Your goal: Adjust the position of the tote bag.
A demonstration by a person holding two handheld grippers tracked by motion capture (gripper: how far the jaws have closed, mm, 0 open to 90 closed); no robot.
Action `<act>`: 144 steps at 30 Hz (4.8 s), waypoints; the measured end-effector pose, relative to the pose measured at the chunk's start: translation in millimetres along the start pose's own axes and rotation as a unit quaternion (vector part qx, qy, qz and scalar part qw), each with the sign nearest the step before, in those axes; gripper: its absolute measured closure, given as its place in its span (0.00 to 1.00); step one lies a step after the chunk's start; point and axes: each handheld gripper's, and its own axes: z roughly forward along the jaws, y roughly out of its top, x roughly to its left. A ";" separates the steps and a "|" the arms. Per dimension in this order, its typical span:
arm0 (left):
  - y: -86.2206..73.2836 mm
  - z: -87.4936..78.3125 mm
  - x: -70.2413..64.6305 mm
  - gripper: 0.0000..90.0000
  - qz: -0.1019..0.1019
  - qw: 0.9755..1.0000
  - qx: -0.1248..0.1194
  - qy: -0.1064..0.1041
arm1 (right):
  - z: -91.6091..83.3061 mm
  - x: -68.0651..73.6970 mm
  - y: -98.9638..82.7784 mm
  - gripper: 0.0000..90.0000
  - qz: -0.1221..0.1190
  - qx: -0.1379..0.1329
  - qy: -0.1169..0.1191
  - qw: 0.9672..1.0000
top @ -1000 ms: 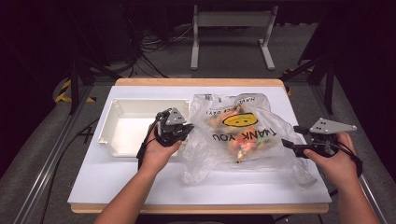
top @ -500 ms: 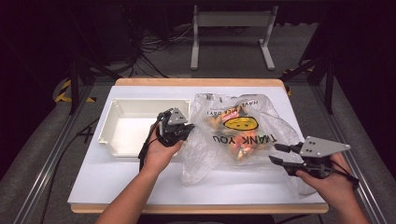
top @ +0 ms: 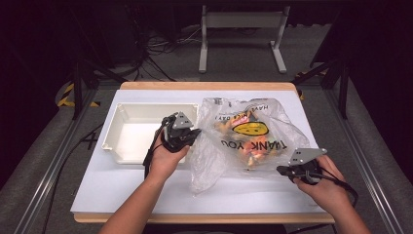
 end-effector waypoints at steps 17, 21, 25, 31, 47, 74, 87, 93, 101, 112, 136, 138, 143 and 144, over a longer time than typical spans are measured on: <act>-0.4 -2.1 2.9 0.91 -0.014 1.000 -0.012 -0.008 | 17.7 -4.4 -2.8 0.78 0.013 0.016 0.010 1.000; -1.0 -2.4 3.3 0.89 -0.017 1.000 -0.013 -0.012 | 14.3 -13.4 -4.1 0.71 0.021 0.003 -0.034 0.999; -0.7 -4.3 2.4 0.89 -0.016 1.000 -0.016 -0.011 | 6.3 -17.9 -2.0 0.65 0.015 -0.018 -0.062 0.998; 0.3 -6.6 -1.5 0.83 -0.017 1.000 -0.015 -0.018 | -0.9 -29.7 2.6 0.53 -0.007 -0.047 -0.115 0.992; 3.7 -17.3 -14.4 0.79 0.002 0.999 -0.022 -0.037 | 5.6 16.5 9.0 0.42 -0.074 -0.044 0.044 0.995; 3.2 -24.3 -6.8 0.66 -0.027 0.998 -0.044 -0.042 | 28.9 16.6 22.9 1.00 -0.102 -0.007 0.058 0.993; 5.3 -40.5 -5.8 0.57 -0.033 0.995 -0.090 -0.034 | -39.2 8.1 58.4 1.00 -0.126 -0.069 0.000 0.990; 4.6 -44.4 -4.9 0.56 -0.034 0.994 -0.098 -0.036 | -58.7 7.1 75.9 1.00 -0.137 -0.091 -0.016 0.986; 5.4 -44.7 -7.2 0.53 -0.026 0.994 -0.099 -0.040 | -78.9 0.5 95.6 1.00 -0.132 -0.121 -0.028 0.984; 6.2 -40.7 -11.8 0.51 -0.016 0.994 -0.094 -0.053 | -106.7 -7.1 112.8 1.00 -0.107 -0.173 -0.010 0.979; 13.1 -17.9 -38.1 0.45 0.033 0.992 -0.082 -0.088 | -144.4 -4.8 135.6 1.00 -0.091 -0.271 -0.019 0.958; 12.5 -11.3 -41.5 0.44 0.039 0.993 -0.067 -0.091 | -137.2 -7.2 135.4 1.00 -0.086 -0.263 -0.019 0.961; 12.5 -2.1 -58.0 0.43 0.060 0.990 -0.060 -0.110 | -116.7 -16.8 134.5 1.00 -0.066 -0.254 -0.021 0.965; 13.0 -0.9 -64.7 0.42 0.069 0.989 -0.060 -0.114 | -115.4 -17.7 134.9 1.00 -0.063 -0.256 -0.021 0.964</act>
